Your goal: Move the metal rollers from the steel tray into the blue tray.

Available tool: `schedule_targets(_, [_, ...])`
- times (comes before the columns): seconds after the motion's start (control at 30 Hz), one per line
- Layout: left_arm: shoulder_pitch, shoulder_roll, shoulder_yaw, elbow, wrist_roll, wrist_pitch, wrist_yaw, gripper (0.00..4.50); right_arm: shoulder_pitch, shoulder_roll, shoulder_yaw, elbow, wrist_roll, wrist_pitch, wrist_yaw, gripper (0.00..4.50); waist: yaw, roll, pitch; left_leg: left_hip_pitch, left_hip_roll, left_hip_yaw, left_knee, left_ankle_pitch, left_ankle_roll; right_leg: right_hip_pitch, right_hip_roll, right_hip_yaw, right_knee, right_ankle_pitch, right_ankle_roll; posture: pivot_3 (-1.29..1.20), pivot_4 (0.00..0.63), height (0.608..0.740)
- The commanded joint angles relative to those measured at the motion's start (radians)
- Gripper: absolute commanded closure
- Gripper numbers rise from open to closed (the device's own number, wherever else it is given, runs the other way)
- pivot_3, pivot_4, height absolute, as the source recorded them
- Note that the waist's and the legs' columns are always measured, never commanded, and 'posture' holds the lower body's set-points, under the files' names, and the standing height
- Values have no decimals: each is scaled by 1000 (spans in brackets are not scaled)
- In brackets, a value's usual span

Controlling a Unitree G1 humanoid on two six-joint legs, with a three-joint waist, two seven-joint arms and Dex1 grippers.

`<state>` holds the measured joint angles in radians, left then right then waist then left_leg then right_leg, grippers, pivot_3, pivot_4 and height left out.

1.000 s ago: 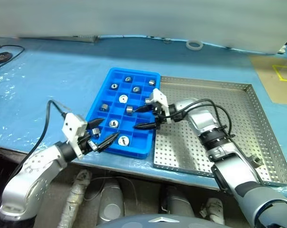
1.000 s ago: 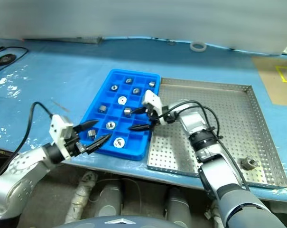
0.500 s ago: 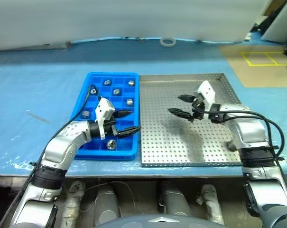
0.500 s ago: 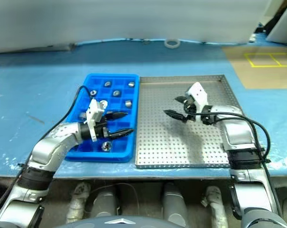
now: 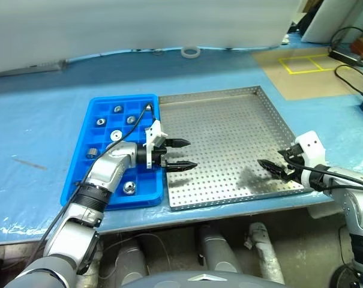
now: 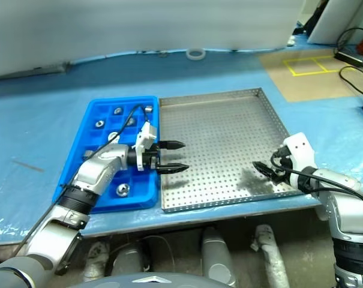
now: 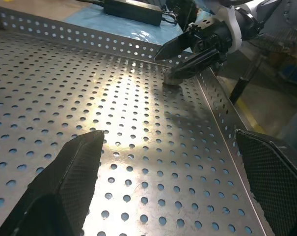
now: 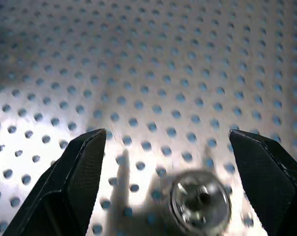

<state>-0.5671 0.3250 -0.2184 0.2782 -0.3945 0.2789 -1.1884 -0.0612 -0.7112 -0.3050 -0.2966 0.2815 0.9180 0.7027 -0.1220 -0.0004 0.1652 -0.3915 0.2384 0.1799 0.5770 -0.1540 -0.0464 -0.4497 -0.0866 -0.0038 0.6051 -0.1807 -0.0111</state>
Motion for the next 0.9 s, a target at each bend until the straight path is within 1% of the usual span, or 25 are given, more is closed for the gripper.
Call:
schedule_targets(0.03, [-8, -3, 12, -12, 4, -16, -14, 0, -25, -22, -5, -1, 20, 52, -25, 292, -18, 0, 0, 0, 0, 0, 1, 0, 0, 0, 0, -1, 0, 0, 0, -632, 150, 740])
schedule_targets(0.13, [12, 5, 24, -34, 6, -8, -2, 0, -67, -25, 33, 58, 9, 42, -34, 909, -37, 0, 0, -1, -1, 0, 4, 0, 1, 0, 0, -3, -1, 0, 2, -586, 150, 740])
schedule_targets(0.23, [34, 18, 40, -60, 4, -1, 16, 0, -113, -36, 74, 90, 15, 30, -19, 1875, -53, 0, 0, -3, -2, -2, 6, 0, 1, 0, 0, -4, -3, 1, 3, -557, 150, 740])
schedule_targets(0.27, [40, 21, 44, -70, 5, 1, 23, 0, -129, -40, 84, 102, 15, 23, -15, 2311, -55, 0, 0, -4, -2, -2, 7, 0, 1, 0, 0, -4, -3, 1, 3, -536, 150, 740])
schedule_targets(0.33, [57, 30, 53, -103, 1, 12, 42, 0, -176, -40, 106, 134, 16, -1, -7, 2905, -56, 0, 0, -5, -2, -3, 7, 0, 1, 0, -1, -5, -3, 1, 3, -509, 150, 740])
schedule_targets(0.47, [88, 50, 73, -179, -11, 50, 82, 0, -271, -11, 129, 172, 45, -43, 17, 2911, -53, 0, 0, -6, -2, -4, 8, -1, 2, -1, -2, -7, -2, 1, 3, -456, 150, 740])
schedule_targets(0.63, [146, 89, 123, -304, -32, 111, 153, 0, -400, 57, 203, 216, 84, -132, 104, 2911, -47, 0, 0, -7, -1, -4, 7, -2, 3, -2, -2, -9, 0, 2, 3, -333, 150, 740])
schedule_targets(0.67, [161, 97, 134, -332, -37, 125, 169, 0, -420, 70, 220, 225, 91, -151, 127, 2911, -40, 0, 0, -6, -1, -4, 5, -2, 3, -2, -2, -10, 1, 3, 1, -320, 150, 740])
schedule_targets(0.7, [177, 104, 144, -358, -41, 137, 184, 0, -439, 81, 236, 238, 97, -162, 147, 2911, -31, 0, 0, -6, 0, -5, 4, -2, 3, -2, -2, -11, 1, 6, -4, -298, 150, 740])
schedule_targets(0.8, [239, 127, 180, -443, -56, 171, 233, 0, -508, 105, 290, 341, 69, -214, 179, 2911, 5, 0, 0, -6, 1, -5, 0, -1, 3, -3, -2, -13, 1, 7, -6, -213, 150, 740])
schedule_targets(0.9, [285, 139, 199, -495, -64, 191, 267, 0, -553, 109, 329, 425, 41, -266, 206, 2911, 54, 1, 0, -7, 2, -5, 0, -1, 2, -3, -2, -14, 1, 6, -7, -186, 150, 740])
